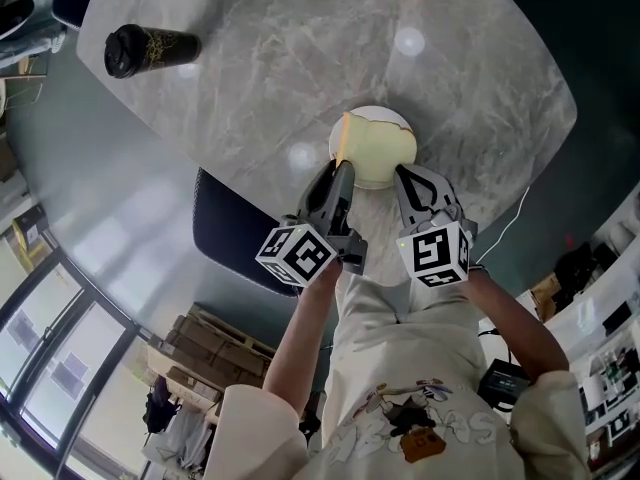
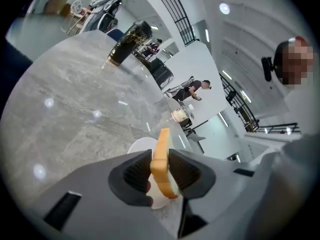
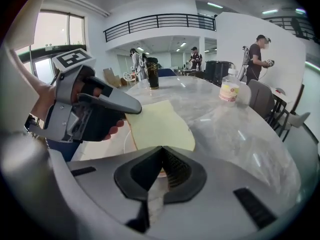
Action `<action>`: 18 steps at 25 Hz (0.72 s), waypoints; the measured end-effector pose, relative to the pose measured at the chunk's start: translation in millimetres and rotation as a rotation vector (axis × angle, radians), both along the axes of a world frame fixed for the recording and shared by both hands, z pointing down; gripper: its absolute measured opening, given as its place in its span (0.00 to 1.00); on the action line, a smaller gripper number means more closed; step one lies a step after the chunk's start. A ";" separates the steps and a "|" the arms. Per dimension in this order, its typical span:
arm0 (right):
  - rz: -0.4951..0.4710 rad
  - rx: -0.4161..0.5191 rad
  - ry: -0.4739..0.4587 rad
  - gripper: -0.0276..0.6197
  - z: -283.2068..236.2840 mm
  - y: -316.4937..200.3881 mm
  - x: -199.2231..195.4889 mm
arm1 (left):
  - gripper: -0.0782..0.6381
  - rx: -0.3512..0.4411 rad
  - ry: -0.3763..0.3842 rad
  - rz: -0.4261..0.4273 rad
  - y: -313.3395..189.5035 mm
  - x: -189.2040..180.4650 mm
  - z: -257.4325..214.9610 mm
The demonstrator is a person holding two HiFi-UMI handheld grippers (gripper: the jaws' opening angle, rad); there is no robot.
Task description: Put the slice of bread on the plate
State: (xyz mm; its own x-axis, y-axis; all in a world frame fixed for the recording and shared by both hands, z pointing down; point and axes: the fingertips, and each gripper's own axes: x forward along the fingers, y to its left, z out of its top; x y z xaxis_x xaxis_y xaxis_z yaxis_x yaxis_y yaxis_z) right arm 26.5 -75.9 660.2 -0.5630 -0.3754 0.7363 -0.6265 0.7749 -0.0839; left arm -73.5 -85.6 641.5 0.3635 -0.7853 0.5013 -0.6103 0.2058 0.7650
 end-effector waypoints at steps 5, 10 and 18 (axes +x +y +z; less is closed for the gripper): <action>0.002 -0.003 0.001 0.05 2.4 1.2 -6.1 | 0.26 -0.039 -0.227 0.088 1.3 -8.9 3.3; 0.010 -0.015 0.016 0.05 6.9 2.5 -4.5 | 0.32 -0.078 -0.356 0.142 5.8 -20.4 6.5; 0.012 0.014 0.003 0.05 -10.5 2.8 -2.0 | 0.32 -0.067 -0.340 0.149 12.9 -23.0 -15.9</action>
State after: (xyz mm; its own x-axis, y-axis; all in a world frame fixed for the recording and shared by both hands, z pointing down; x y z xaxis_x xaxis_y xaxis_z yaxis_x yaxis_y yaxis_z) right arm 24.5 -73.0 649.7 -0.5563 -0.3920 0.7328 -0.6358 0.7685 -0.0716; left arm -96.5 -72.7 625.7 0.2751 -0.6976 0.6616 -0.8543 0.1382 0.5010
